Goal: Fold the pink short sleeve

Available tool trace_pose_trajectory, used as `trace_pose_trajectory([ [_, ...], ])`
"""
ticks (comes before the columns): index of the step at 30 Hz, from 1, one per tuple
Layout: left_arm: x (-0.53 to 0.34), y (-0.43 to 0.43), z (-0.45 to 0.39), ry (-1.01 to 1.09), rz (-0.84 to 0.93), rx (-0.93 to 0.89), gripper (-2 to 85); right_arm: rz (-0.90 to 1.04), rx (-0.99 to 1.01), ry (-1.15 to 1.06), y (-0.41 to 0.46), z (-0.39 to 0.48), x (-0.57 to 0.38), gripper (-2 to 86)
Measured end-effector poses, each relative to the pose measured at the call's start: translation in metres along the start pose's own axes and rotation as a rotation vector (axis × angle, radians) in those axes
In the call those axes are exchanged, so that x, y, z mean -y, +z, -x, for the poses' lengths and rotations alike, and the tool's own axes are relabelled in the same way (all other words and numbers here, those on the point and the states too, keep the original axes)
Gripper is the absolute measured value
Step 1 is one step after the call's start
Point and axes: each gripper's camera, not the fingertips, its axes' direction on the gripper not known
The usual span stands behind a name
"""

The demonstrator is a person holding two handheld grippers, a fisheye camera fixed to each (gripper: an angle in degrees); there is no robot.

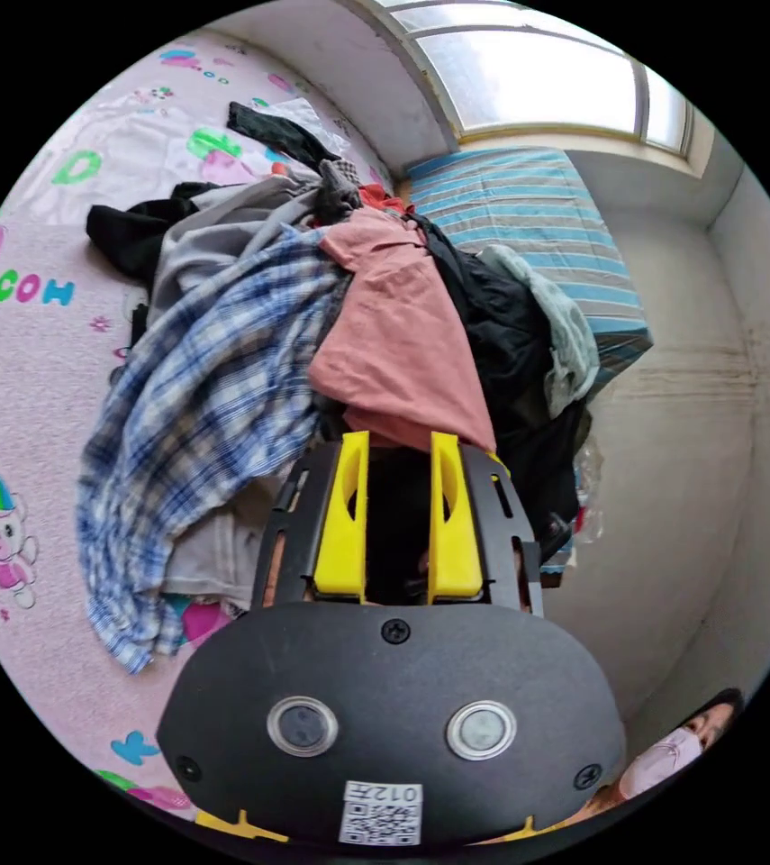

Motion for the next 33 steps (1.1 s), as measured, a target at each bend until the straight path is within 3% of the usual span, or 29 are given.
trace_pose_trajectory([
  [7, 0.001, 0.013, 0.005, -0.012, 0.017, -0.21, 10.4, 0.009, 0.135, -0.079, -0.067, -0.009, -0.014, 0.5],
  [12, -0.034, -0.01, 0.005, 0.105, 0.059, -0.52, 5.3, 0.071, 0.193, -0.204, -0.091, 0.018, -0.03, 0.4],
  [14, -0.054, -0.031, 0.001, 0.167, 0.069, -0.562, 4.1, 0.08, 0.258, -0.255, -0.105, 0.041, -0.04, 0.4],
  [22, -0.201, -0.194, -0.036, 0.451, -0.066, -0.525, 1.6, 0.084, 0.534, -0.347, -0.121, 0.146, -0.099, 0.6],
  [26, -0.29, -0.285, -0.06, 0.582, -0.196, -0.617, 1.0, 0.017, 0.691, -0.336, -0.127, 0.208, -0.13, 1.0],
  [33, -0.408, -0.443, -0.113, 0.618, -0.398, -0.47, 0.8, -0.134, 0.518, -0.198, -0.15, 0.254, -0.188, 1.4],
])
